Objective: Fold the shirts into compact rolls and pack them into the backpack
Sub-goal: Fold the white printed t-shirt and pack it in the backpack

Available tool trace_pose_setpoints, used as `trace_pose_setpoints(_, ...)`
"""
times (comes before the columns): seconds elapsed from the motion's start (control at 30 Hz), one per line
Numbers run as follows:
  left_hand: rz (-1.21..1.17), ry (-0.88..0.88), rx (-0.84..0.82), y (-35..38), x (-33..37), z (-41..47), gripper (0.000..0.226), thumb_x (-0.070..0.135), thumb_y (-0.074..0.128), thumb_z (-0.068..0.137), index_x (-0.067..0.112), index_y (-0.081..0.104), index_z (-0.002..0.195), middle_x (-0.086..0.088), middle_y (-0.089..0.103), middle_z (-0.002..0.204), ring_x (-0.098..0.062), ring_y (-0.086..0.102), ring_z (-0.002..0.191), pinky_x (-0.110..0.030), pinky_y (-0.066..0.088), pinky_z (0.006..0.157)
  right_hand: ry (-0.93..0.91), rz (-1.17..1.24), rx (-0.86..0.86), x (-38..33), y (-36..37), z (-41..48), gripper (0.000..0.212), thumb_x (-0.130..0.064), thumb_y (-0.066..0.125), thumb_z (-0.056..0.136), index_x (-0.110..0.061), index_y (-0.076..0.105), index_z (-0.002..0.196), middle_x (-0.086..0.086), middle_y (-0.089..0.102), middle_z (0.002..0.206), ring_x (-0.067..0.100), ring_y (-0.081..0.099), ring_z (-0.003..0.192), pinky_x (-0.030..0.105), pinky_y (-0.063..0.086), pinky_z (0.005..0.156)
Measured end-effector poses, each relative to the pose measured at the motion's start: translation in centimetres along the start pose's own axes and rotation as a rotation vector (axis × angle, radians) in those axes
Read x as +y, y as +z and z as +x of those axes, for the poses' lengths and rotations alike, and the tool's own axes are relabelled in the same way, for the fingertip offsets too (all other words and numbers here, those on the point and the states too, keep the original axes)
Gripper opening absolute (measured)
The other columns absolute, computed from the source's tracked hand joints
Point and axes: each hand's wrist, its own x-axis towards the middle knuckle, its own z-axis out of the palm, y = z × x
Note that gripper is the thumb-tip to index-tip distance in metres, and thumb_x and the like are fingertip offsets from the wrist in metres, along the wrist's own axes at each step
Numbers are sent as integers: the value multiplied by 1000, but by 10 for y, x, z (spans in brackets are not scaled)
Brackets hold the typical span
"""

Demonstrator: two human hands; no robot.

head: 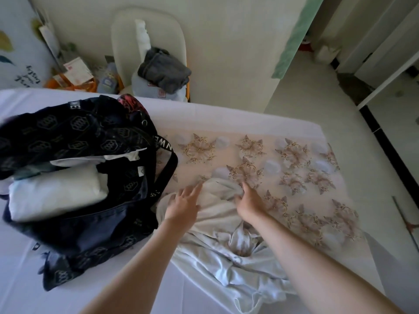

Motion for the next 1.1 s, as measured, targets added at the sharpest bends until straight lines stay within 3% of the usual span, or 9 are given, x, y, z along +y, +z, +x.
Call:
trace_pose_setpoints(0.17,-69,72,362,-5,-16,-1,33,13,63,86,24,67,117,1,62,105,-27,58,102,-40,43,88,2,-44,-27,-11,2,15,17,-30,55,97,-26,66,110,0,70,101,14,61,73,25,42,53)
trace_pose_setpoints(0.33,-152,141,833,-17,-20,-17,26,5,63,78,22,70,98,4,59,95,-21,50,87,-35,38,77,-110,355,512,-30,-32,6,12,-23,63,91,-16,54,85,4,63,91,22,56,75,29,34,60)
trace_pose_setpoints(0.4,-103,201,730,-11,-18,-23,26,8,65,80,25,69,98,6,57,94,-21,52,88,-35,40,78,-126,197,550,-18,-38,-1,18,-29,67,88,-16,56,81,6,62,94,23,54,74,31,38,63)
trace_pose_setpoints(0.57,-143,80,-195,16,-25,-43,24,52,58,84,39,69,102,13,58,105,-13,56,99,-31,51,85,-114,-789,29,24,-43,-22,63,-74,39,81,-23,73,96,3,66,118,22,58,105,38,39,95)
trace_pose_setpoints(0.67,-108,70,28,21,-21,-46,32,51,49,94,25,65,85,9,55,79,-16,60,77,-30,50,60,-193,-832,182,11,-40,-29,73,-73,21,83,-23,71,99,4,66,115,22,57,102,39,40,90)
trace_pose_setpoints(0.77,-165,79,247,20,-14,-35,27,46,54,93,28,57,112,7,50,112,-17,58,98,-34,54,67,-462,-504,390,-10,-26,-20,30,-37,53,89,-14,62,105,11,58,122,29,59,106,38,50,78)
trace_pose_setpoints(0.83,-88,36,111,18,-13,-27,56,55,58,87,36,39,136,7,37,134,-20,58,103,-34,55,73,-591,-462,226,-19,-16,-7,51,-1,59,87,-15,48,135,15,37,151,33,51,127,38,58,81)
trace_pose_setpoints(0.93,121,43,-27,13,-13,-23,47,45,59,92,37,46,137,7,48,130,-21,62,100,-34,54,79,-669,-710,-96,-28,-10,2,88,10,52,88,-32,17,156,12,45,142,25,61,104,34,56,76)
trace_pose_setpoints(1.1,48,91,304,4,-25,-16,27,11,67,87,31,70,104,11,66,101,-15,68,70,-30,56,50,-691,-653,23,-22,-25,22,10,-24,64,93,-22,72,97,-5,64,102,16,55,99,33,45,96)
